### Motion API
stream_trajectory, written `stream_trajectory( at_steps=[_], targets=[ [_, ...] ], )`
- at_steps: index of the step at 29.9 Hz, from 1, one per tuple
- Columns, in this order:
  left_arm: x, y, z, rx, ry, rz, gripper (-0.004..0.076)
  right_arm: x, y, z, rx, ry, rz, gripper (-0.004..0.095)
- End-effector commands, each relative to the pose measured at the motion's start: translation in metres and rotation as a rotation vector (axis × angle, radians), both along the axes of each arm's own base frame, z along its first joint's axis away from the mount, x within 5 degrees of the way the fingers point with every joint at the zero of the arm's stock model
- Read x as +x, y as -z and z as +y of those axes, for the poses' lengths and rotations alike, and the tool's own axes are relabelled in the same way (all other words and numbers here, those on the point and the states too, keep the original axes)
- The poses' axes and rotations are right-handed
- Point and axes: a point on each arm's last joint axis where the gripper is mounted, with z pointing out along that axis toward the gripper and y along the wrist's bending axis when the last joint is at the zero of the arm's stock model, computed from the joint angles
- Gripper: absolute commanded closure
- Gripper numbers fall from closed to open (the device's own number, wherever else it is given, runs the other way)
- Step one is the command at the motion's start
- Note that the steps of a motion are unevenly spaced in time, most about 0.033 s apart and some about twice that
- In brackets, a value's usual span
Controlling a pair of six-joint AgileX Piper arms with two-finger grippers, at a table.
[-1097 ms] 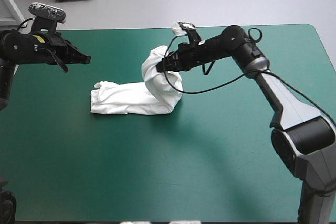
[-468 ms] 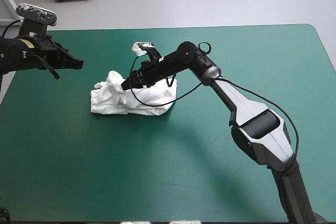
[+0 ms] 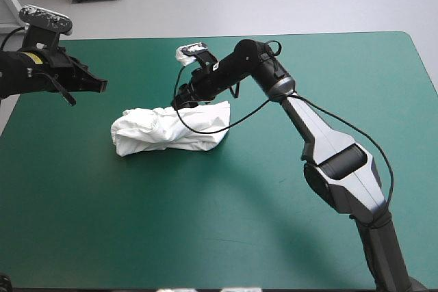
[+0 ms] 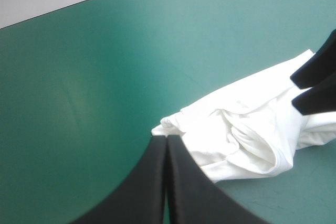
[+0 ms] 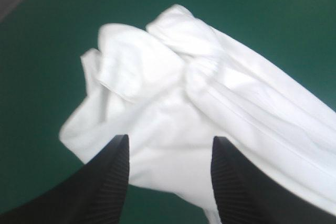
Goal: Fold the cloth
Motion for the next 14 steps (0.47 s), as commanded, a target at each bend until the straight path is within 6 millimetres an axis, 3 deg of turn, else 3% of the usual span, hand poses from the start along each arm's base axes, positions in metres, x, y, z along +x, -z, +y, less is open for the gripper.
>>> stream_trajectory(
  at_steps=[1,9,14],
  targets=[
    [-0.02,-0.023,0.0,-0.034,-0.004,-0.117,0.0733,-0.001,-0.046,-0.036,0.005,0.092,-0.043,0.0444],
    [-0.049,-0.04,0.002,-0.054,-0.017,-0.195,0.0732,0.002,-0.076,-0.09,-0.058,0.278,-0.077,0.0442],
    [-0.057,-0.04,-0.008,-0.02,0.03,-0.195,0.071,-0.015,-0.069,-0.114,-0.124,0.305,-0.004,0.043]
  ],
)
